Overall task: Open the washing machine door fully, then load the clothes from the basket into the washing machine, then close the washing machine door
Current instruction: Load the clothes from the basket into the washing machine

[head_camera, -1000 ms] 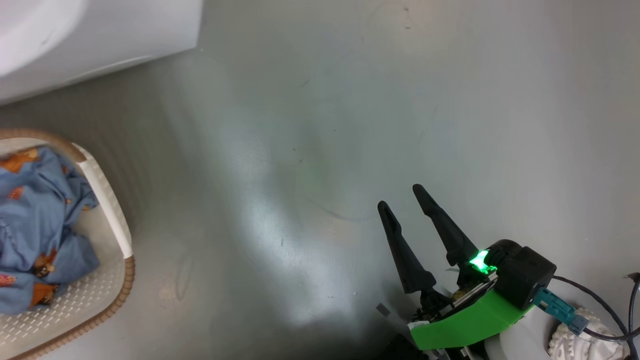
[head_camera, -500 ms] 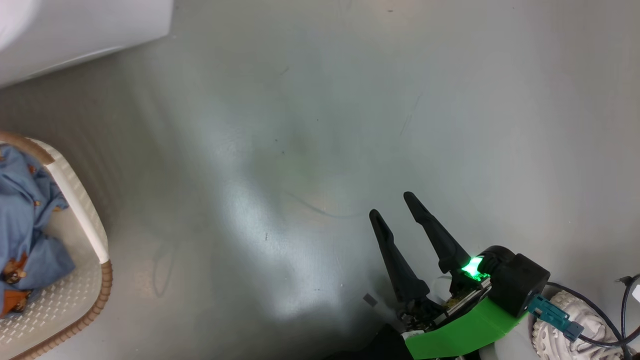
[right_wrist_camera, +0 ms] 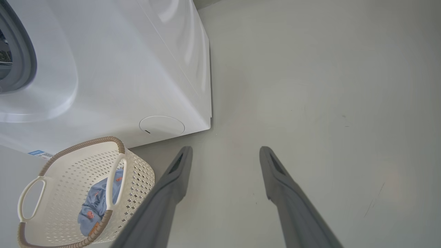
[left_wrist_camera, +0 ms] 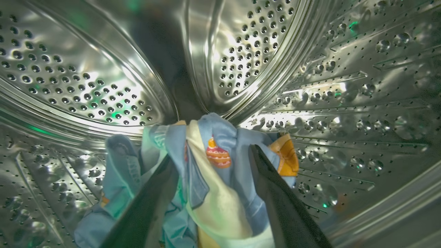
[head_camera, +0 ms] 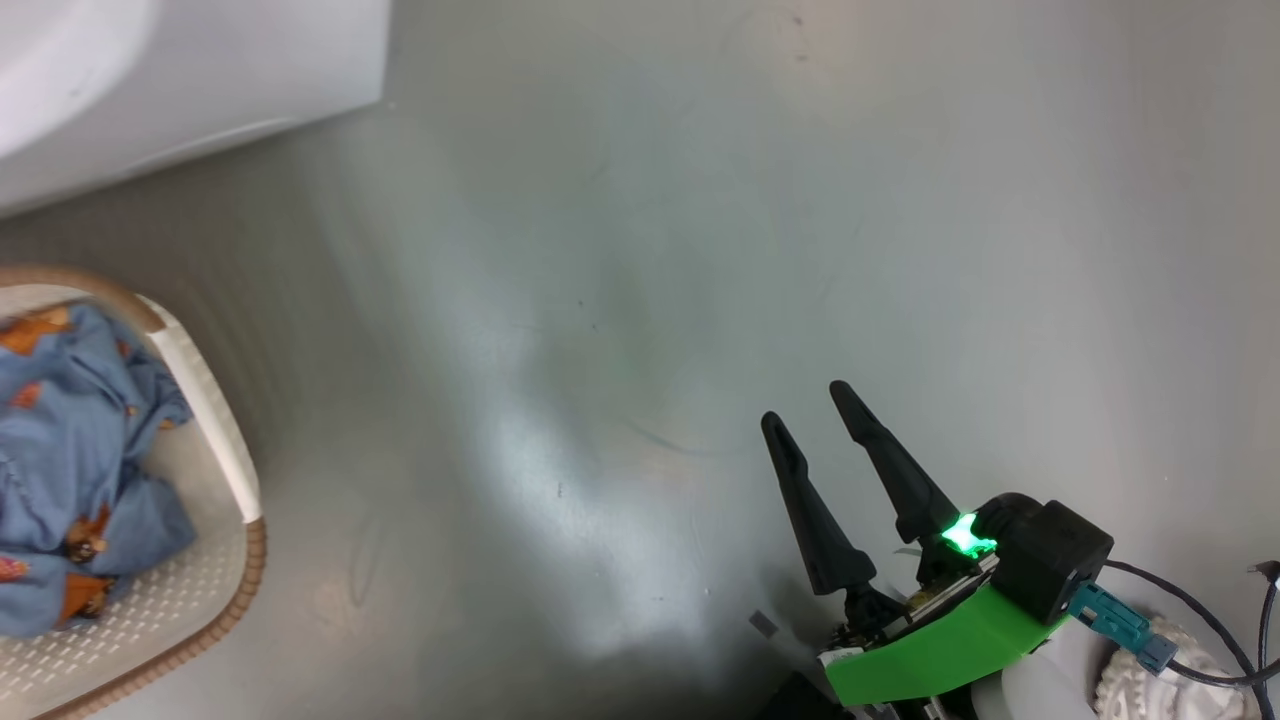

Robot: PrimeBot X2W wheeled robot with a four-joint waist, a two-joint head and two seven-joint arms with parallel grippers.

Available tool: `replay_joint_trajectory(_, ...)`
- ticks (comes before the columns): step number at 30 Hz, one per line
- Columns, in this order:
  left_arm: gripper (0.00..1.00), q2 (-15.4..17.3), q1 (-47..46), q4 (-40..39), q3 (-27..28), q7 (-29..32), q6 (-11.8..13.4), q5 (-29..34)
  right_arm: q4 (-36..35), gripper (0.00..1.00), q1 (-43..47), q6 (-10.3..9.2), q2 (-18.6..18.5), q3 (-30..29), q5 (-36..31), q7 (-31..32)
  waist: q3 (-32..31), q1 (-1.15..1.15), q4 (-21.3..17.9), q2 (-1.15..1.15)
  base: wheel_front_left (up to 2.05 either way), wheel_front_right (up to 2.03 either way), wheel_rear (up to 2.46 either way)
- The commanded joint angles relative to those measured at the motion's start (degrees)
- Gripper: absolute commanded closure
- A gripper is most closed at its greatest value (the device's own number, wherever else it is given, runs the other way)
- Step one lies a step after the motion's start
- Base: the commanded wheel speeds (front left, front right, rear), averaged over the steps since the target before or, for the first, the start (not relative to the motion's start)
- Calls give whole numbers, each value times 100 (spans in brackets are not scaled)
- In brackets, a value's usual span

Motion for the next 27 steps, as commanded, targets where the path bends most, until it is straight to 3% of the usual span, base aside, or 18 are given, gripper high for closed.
replay_joint_trajectory(1,0,233,160,-78,114,66,34,-94,-39,0,86,35,-27,78,-7,-27,-192,0,148,0,0,0,0)
replay_joint_trajectory(27,0,-770,1835,-130,-47,-988,85,-561,518,0,-177,35,-27,-627,-214,-27,-1487,0,953,0,0,0,0)
